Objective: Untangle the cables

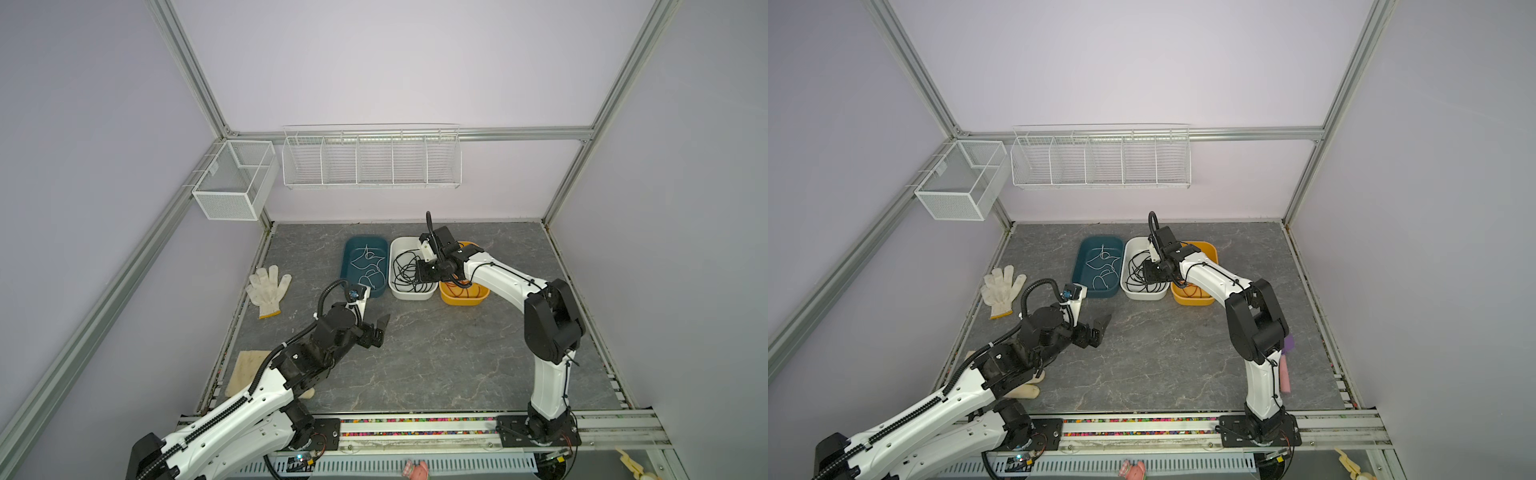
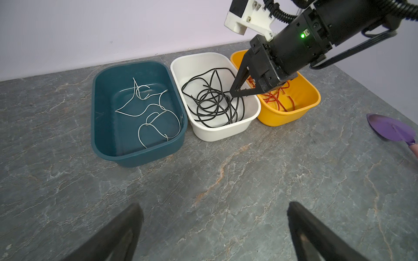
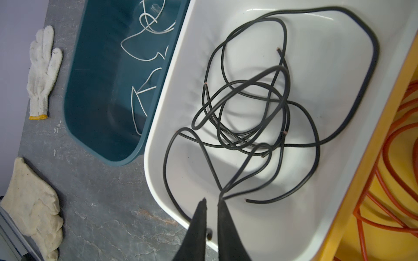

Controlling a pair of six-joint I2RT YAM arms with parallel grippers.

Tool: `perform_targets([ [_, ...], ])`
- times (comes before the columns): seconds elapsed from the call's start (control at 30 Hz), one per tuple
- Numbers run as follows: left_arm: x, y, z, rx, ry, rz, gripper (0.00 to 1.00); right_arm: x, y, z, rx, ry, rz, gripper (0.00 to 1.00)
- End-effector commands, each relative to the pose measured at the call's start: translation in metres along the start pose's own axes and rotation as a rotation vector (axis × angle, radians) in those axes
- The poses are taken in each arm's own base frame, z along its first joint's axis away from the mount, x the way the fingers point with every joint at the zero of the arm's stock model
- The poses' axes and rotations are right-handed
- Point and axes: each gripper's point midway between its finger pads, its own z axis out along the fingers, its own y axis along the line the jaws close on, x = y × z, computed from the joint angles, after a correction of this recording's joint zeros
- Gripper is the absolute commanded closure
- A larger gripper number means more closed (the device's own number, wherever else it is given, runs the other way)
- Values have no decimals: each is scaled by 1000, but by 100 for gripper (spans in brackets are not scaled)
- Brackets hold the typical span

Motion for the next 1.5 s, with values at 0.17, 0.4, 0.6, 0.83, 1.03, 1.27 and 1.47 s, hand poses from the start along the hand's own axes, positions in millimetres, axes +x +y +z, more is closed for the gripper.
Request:
perform_targets([
  [0.17, -12, -28, -1, 150, -33, 119, 1, -12, 9, -33, -10, -43, -31, 66],
  [0.4, -26, -39, 4, 194, -68, 148, 1, -17, 16, -89, -11, -143, -66, 40],
  [0.6, -39, -53, 16, 244, -100, 173, 1, -15, 14, -143, 12, -244, -76, 20],
  [0.83, -54, -62, 31, 255, -120, 176, 1, 2, 10, -181, 9, -293, -72, 12],
  [1.03, -58, -44, 24, 165, -138, 142, 1, 55, 22, -145, -148, -137, 26, 16],
  [1.27, -35, -17, 15, 54, -98, 81, 1, 84, 35, -100, -237, -86, 153, 20],
  [1.47, -22, -13, 19, 33, -28, -43, 1, 76, 33, -62, -246, -58, 259, 30],
])
